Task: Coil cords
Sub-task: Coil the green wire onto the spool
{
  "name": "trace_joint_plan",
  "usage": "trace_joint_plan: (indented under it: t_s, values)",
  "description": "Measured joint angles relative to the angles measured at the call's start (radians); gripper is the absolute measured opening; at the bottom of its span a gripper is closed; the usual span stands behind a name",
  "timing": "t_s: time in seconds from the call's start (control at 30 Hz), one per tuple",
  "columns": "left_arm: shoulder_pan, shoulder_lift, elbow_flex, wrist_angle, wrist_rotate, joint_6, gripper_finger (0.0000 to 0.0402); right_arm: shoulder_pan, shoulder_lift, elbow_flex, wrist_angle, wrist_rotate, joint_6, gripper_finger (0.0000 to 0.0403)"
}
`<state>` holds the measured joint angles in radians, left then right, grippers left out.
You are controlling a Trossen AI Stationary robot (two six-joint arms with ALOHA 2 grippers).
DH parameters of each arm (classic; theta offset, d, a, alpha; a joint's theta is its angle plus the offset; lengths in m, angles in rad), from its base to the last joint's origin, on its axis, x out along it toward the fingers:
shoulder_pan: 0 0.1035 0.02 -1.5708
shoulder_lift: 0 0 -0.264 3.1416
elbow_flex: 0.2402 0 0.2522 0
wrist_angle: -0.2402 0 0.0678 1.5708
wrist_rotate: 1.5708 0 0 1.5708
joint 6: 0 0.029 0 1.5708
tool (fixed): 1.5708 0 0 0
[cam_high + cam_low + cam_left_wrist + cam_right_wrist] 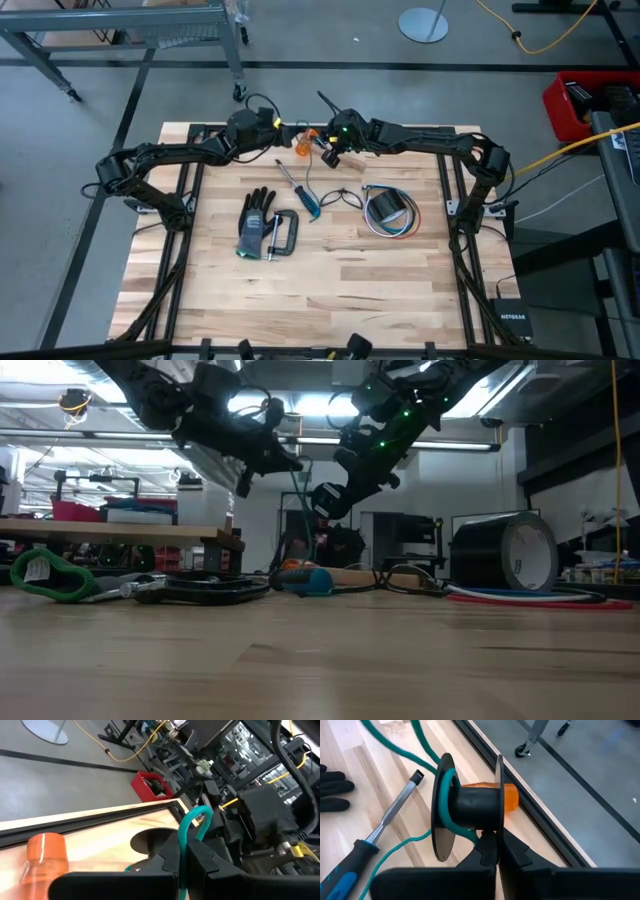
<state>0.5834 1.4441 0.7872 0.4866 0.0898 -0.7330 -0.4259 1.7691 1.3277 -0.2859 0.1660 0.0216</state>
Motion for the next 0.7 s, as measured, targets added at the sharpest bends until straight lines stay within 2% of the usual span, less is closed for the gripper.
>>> trace_joint_plan:
  t_s: [0.17, 0.4, 0.7]
  values:
    - [0.021, 0.000, 0.000, 0.004, 0.000, -0.041, 0.0000, 0.001, 0.000, 0.000, 0.003, -0.007, 0.008, 0.0001]
    - [0.065, 0.000, 0.000, 0.027, -0.003, -0.080, 0.0000, 0.001, 0.000, 0.000, 0.020, -0.072, -0.021, 0.0001]
    - [0.072, 0.000, 0.000, 0.044, -0.003, -0.124, 0.0000, 0.026, 0.002, 0.000, 0.054, -0.051, -0.056, 0.0001]
